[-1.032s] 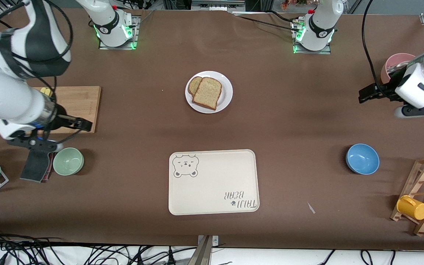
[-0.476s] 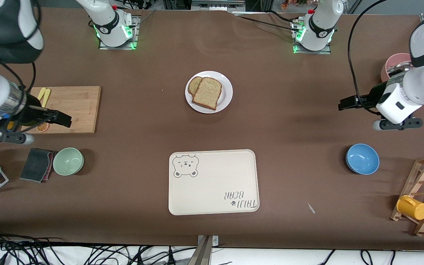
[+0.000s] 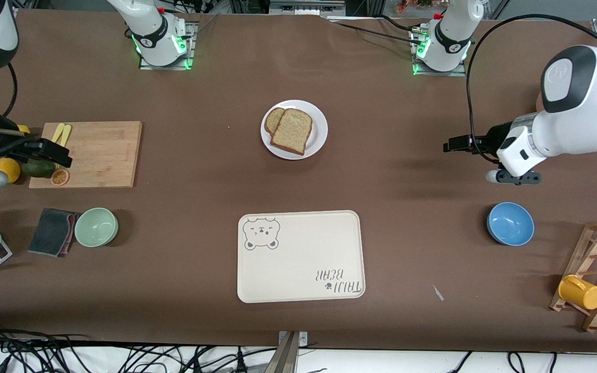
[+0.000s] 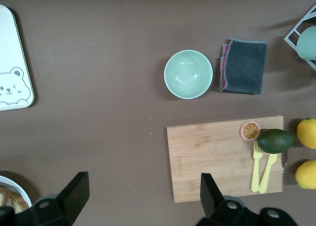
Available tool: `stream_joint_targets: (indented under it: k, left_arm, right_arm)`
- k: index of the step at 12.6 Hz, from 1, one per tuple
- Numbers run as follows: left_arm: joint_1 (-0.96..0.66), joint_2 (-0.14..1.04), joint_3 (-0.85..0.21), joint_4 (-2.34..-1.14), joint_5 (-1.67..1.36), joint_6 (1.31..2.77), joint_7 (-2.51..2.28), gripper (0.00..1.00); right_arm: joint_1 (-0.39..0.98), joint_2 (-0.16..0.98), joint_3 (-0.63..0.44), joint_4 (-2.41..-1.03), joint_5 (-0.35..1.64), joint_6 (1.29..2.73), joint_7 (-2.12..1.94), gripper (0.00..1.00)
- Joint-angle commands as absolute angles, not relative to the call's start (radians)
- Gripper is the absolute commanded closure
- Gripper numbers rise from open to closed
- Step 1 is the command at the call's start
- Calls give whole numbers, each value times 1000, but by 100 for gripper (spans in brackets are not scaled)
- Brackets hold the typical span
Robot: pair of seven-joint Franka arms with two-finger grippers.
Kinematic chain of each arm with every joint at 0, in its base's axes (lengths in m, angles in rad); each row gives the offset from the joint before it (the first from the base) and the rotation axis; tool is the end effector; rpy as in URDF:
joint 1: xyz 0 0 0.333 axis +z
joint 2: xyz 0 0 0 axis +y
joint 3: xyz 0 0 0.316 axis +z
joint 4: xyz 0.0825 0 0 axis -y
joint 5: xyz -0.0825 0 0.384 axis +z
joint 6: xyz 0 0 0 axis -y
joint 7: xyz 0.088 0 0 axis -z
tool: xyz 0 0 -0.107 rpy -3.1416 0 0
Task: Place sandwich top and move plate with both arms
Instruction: 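Move the left gripper to the plate rim and grasp it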
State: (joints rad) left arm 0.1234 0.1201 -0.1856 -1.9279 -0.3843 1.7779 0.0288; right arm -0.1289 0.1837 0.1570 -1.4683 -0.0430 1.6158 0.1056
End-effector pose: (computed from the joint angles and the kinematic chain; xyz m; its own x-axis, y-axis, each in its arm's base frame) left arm 0.5549 -0.0646 0.4146 0.9629 -0.0142 -0.2695 0.0876 -0.9282 0.3617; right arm 0.6119 0.0044 0.5708 0.9965 -0.0771 -0.0323 -0.0766 -0.9969 0.0178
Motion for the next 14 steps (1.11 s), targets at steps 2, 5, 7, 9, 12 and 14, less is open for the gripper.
stream_joint_targets:
  k: [2,5,7,9,12,14]
  left_arm:
    - [74,54,-183,-2121,-578,1917,98,5]
    - [-17,49,-183,-2213,-685,2037,106,4]
    - [-63,55,-183,-2256,-754,2083,150,5]
    - [-77,55,-183,-2318,-895,2101,259,4]
    - [-174,64,-183,-2385,-1053,2211,379,6]
    - [-282,112,-183,-2405,-1196,2325,429,8]
  right_arm:
    - [-123,114,132,-1560,-34,1652,90,1]
    - [-81,98,78,-1583,-12,1663,184,1]
    - [-74,101,69,-1582,-12,1663,181,1]
    - [-72,100,55,-1582,-11,1654,181,1]
    - [-66,98,40,-1580,47,1651,176,1]
    - [-57,97,28,-1580,46,1651,166,1]
